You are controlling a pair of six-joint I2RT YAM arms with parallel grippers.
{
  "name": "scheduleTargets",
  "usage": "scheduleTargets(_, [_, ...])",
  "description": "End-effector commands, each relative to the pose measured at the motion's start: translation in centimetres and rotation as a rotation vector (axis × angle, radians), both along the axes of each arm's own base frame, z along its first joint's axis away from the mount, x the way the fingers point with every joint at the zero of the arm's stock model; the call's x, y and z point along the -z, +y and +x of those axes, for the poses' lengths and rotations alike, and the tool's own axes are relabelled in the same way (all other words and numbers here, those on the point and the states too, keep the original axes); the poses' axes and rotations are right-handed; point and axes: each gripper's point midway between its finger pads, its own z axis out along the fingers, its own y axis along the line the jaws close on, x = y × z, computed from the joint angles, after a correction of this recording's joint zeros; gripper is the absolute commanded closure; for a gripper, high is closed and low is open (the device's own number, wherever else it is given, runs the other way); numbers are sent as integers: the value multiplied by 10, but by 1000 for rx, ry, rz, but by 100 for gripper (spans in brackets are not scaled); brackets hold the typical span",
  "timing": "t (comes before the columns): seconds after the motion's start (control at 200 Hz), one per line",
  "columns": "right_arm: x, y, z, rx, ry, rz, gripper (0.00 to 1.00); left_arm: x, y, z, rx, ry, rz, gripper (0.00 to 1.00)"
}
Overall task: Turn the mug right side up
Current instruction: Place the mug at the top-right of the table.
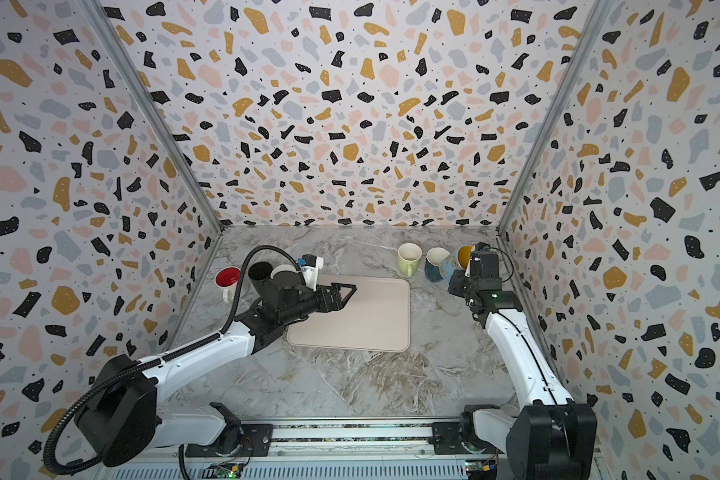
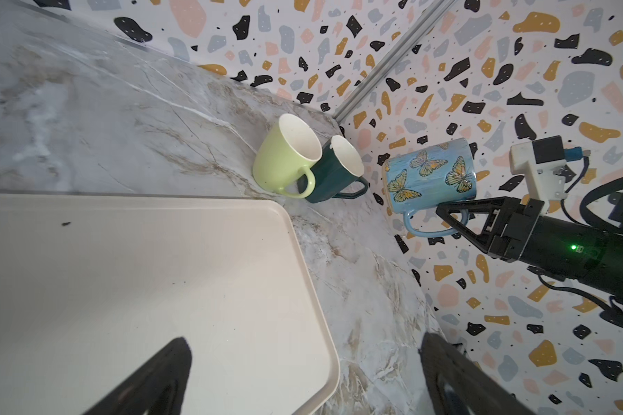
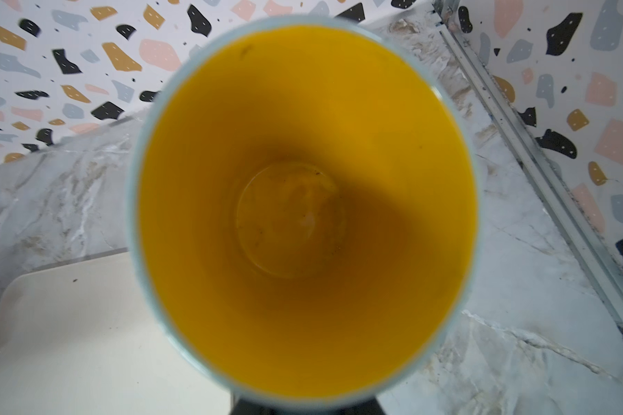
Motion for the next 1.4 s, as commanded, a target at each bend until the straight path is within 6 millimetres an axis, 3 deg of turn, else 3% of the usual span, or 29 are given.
scheduleTargets(0.0, [-59, -12, 22, 37, -172, -64, 100, -1, 17, 6, -66, -69, 65, 0])
scheduleTargets(0.335, [-63, -29, 37, 96, -143, -166, 100, 19, 42, 5, -156, -99, 151, 0])
scheduleTargets(0.736, [-59, -53, 68, 181, -109, -233, 100, 23, 49, 1, -172, -110, 153, 0])
scheduleTargets(1.086, [-41, -77, 97, 216, -68, -214, 100, 24, 52, 0, -183, -115, 161, 0])
scheduleTargets(1.397, [-13, -90, 110, 226, -7, -207, 100, 25, 53, 1, -189, -115, 166, 0])
